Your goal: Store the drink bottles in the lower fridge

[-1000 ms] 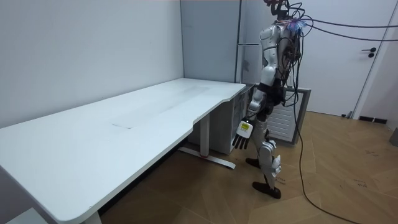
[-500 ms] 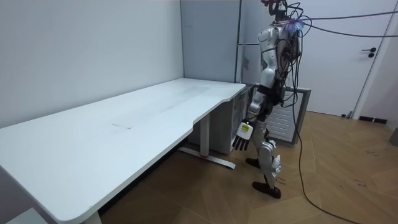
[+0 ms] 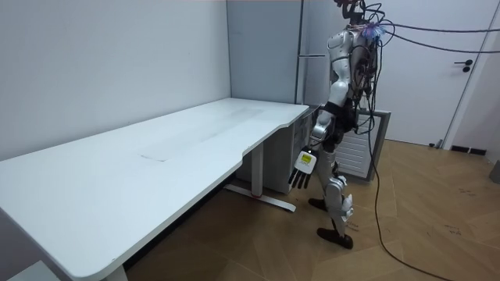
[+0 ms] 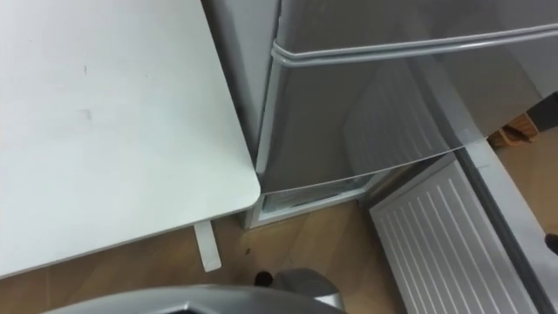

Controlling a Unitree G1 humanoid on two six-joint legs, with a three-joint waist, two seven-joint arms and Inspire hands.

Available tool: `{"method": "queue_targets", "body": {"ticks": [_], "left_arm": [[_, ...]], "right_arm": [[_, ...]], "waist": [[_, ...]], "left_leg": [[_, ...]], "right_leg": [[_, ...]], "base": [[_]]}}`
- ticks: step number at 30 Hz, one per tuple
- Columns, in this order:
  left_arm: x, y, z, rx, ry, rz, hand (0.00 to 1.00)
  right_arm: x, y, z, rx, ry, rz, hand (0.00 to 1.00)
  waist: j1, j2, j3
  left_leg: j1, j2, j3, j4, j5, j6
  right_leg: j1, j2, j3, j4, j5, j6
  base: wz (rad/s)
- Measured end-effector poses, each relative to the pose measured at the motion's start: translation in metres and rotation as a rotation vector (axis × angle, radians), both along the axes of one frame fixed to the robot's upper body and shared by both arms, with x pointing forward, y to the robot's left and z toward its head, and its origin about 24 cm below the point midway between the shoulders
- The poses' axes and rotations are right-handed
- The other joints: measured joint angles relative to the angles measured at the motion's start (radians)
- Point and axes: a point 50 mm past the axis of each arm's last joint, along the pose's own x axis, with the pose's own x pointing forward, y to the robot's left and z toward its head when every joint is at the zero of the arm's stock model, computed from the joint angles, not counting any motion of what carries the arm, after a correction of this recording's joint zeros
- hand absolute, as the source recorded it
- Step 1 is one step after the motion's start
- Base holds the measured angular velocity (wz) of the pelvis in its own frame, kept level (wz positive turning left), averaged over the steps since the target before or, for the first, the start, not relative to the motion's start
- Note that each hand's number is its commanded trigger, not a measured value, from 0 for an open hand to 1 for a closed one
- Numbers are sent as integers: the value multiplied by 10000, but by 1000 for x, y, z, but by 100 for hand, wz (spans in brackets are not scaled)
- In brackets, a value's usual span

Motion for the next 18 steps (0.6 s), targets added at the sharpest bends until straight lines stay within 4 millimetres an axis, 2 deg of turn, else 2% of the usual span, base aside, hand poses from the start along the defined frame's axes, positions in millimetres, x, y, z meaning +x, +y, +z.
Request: {"method": "queue_targets", "body": {"ticks": [5, 9, 13, 16, 18], "left_arm": [[0, 6, 2, -140, 62, -105, 0], [-2, 19, 8, 59, 229, -216, 0], [-4, 21, 9, 40, 377, -120, 0], [-4, 21, 9, 20, 422, -101, 0], [-4, 21, 9, 4, 454, -107, 0]], "right_arm": [[3, -5, 6, -169, -6, -82, 0], [-6, -1, -6, 456, 397, -575, 0], [-13, 2, -13, 759, 701, -843, 0], [-15, 1, -12, 805, 748, -963, 0], [-20, 3, -16, 1021, 739, -1267, 0]], "waist": [[48, 359, -9], [93, 508, -18], [91, 536, -17], [69, 446, -23], [74, 480, 7]], "left_leg": [[-30, 29, -7, -6, 0, 0], [-91, 24, -9, 48, 0, -1], [-256, -29, 15, 200, 1, -1], [-415, -58, 17, 390, 0, -2], [-523, -33, 27, 524, -10, -19]], "right_leg": [[-3, 16, -18, -55, -4, 4], [-59, 8, -23, 9, -56, -5], [-298, -53, -17, 231, -140, -9], [-401, -100, -18, 337, -204, -15], [-402, -100, -41, 297, -187, -31]], "base": [[1], [0], [0], [4], [5]]}}
